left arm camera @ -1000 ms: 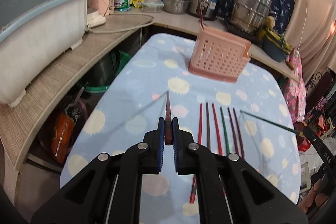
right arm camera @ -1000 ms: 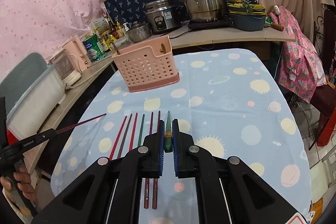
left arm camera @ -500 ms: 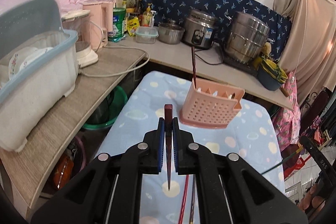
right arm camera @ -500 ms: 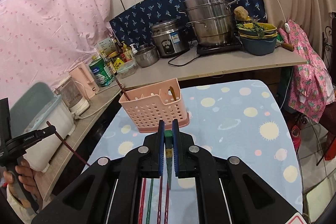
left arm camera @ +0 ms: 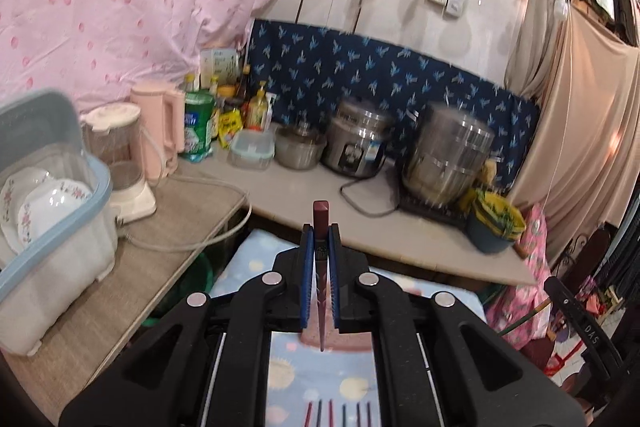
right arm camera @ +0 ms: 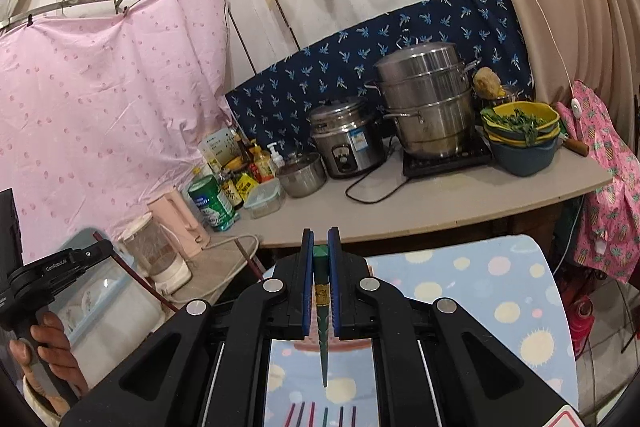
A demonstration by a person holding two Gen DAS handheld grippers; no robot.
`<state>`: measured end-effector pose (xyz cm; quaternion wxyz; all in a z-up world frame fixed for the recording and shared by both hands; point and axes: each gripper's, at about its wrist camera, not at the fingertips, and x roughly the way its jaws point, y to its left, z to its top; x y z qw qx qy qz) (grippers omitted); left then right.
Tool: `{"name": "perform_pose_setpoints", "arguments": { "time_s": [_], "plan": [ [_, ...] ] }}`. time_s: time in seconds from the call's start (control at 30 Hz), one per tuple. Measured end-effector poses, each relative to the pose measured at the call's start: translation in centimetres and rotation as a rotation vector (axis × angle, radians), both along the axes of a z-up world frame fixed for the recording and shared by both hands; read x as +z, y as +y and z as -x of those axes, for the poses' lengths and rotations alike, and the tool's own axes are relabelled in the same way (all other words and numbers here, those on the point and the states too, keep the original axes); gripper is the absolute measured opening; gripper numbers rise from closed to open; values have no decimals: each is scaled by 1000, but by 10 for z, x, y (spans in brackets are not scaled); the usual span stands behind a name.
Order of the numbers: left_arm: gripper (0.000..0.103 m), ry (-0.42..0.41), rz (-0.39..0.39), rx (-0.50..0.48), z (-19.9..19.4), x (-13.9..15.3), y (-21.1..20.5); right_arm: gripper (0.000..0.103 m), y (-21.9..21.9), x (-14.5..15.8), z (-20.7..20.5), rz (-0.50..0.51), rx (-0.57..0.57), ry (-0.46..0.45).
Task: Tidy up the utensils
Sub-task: 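Lift and carry both held chopsticks over the pink basket, then open both tools to drop the chopsticks into the basket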
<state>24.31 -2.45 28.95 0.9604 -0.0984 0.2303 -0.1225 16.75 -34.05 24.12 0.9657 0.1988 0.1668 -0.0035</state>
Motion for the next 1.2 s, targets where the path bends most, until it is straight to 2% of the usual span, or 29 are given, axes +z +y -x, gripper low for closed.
{"name": "perform_pose_setpoints", "arguments": {
  "time_s": [0.17,0.3,0.53,0.77,1.03,1.07,1.1,1.13,1.17,1.2],
  "plan": [
    [7,-49,26,10,-28,21,-22,7,-4,21,-35,-21,-23,-44],
    [7,-50,30,5,-52,17,-39,7,-6,24,-64,-22,-39,-52],
    [7,13,2,4,-83,-21,-58,7,-4,0,-102,11,-34,-10],
    [7,74,-47,-10,-95,-60,-69,7,5,-42,-124,21,7,76],
    [8,111,-54,-16,-100,-77,-68,8,14,-62,-129,49,24,110],
    [8,109,-53,-15,-100,-78,-67,12,15,-62,-128,55,21,110],
    [9,109,-54,-9,-99,-79,-66,13,15,-62,-127,58,17,110],
    [14,111,-54,-8,-99,-80,-65,15,14,-62,-126,57,15,109],
    [25,114,-53,-5,-98,-80,-63,19,13,-61,-123,54,13,106],
    [31,115,-51,1,-98,-81,-61,24,13,-60,-121,51,11,103]
  ]
}}
